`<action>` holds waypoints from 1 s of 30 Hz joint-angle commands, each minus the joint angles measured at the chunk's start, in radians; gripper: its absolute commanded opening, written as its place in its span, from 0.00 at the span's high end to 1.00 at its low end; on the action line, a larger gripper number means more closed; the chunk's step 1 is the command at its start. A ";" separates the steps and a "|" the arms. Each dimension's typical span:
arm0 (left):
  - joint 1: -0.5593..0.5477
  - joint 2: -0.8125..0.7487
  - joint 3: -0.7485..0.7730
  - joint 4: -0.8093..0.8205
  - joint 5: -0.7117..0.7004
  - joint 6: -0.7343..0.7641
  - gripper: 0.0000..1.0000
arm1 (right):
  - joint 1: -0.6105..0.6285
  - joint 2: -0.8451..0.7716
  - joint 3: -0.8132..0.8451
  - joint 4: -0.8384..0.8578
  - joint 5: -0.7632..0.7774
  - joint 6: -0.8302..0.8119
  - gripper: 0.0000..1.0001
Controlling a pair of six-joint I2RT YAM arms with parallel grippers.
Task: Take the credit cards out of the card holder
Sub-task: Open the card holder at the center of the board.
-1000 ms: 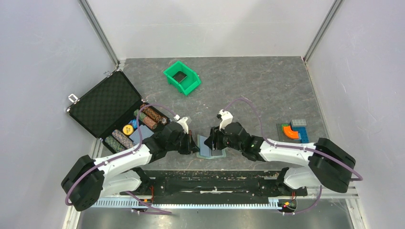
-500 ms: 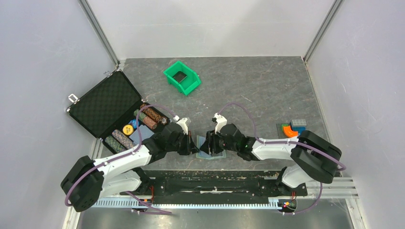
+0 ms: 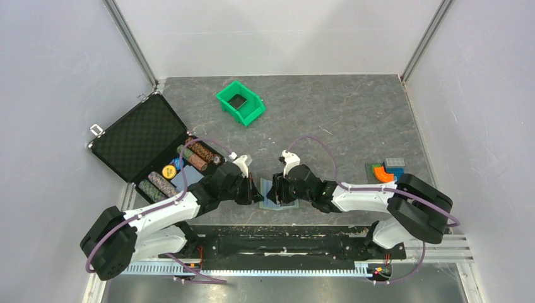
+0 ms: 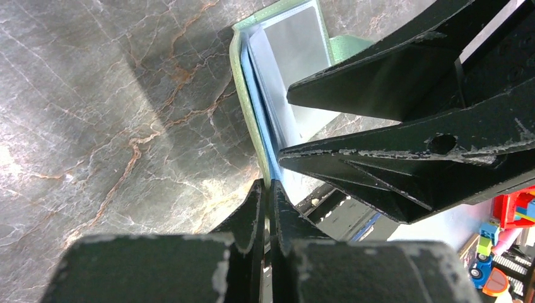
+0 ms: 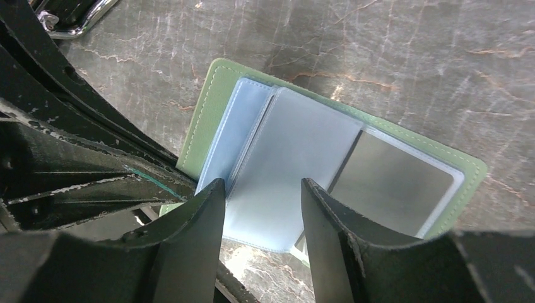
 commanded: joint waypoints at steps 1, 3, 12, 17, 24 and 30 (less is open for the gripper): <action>-0.003 -0.003 0.000 0.048 0.003 -0.020 0.98 | -0.003 -0.042 0.031 -0.150 0.153 -0.059 0.51; -0.003 -0.003 0.000 0.044 0.001 -0.022 0.98 | -0.003 -0.057 0.039 -0.196 0.193 -0.070 0.51; -0.003 -0.006 -0.001 0.038 -0.003 -0.020 0.98 | -0.003 -0.114 0.027 -0.252 0.264 -0.087 0.50; -0.003 -0.009 -0.001 0.029 -0.011 -0.022 0.96 | -0.003 -0.128 0.027 -0.260 0.267 -0.098 0.50; -0.003 -0.029 0.041 -0.082 -0.085 -0.008 0.64 | -0.002 -0.160 0.040 -0.308 0.312 -0.126 0.49; -0.003 -0.085 0.115 -0.243 -0.209 -0.002 0.51 | -0.009 -0.224 0.039 -0.306 0.280 -0.168 0.53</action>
